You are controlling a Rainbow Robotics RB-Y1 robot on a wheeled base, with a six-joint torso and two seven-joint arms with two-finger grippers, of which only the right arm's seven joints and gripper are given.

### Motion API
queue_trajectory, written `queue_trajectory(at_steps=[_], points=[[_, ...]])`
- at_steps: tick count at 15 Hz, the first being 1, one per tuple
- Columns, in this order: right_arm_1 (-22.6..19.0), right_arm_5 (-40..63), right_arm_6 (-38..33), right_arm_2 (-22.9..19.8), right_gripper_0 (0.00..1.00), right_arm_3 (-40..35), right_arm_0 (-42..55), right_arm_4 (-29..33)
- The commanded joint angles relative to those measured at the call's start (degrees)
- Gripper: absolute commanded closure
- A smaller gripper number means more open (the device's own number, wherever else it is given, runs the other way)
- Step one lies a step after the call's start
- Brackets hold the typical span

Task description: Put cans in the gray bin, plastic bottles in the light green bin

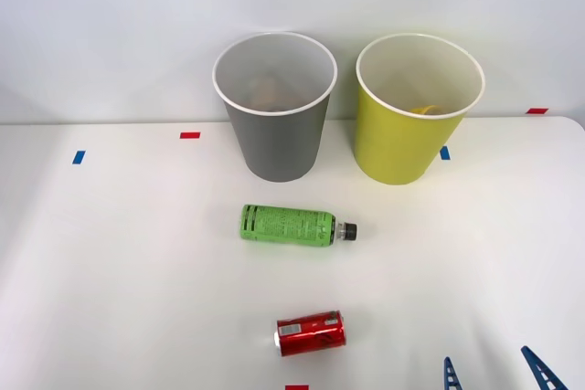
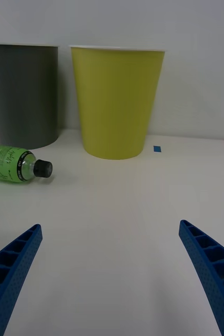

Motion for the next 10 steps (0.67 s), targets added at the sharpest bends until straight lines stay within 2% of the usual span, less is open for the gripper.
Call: queue_trajectory(at_steps=[1, 10], points=[[0.0, 0.0, 0.0, 0.0, 0.1, 0.0, 0.0, 0.0], [0.0, 0.0, 0.0, 0.0, 0.1, 0.0, 0.0, 0.0]])
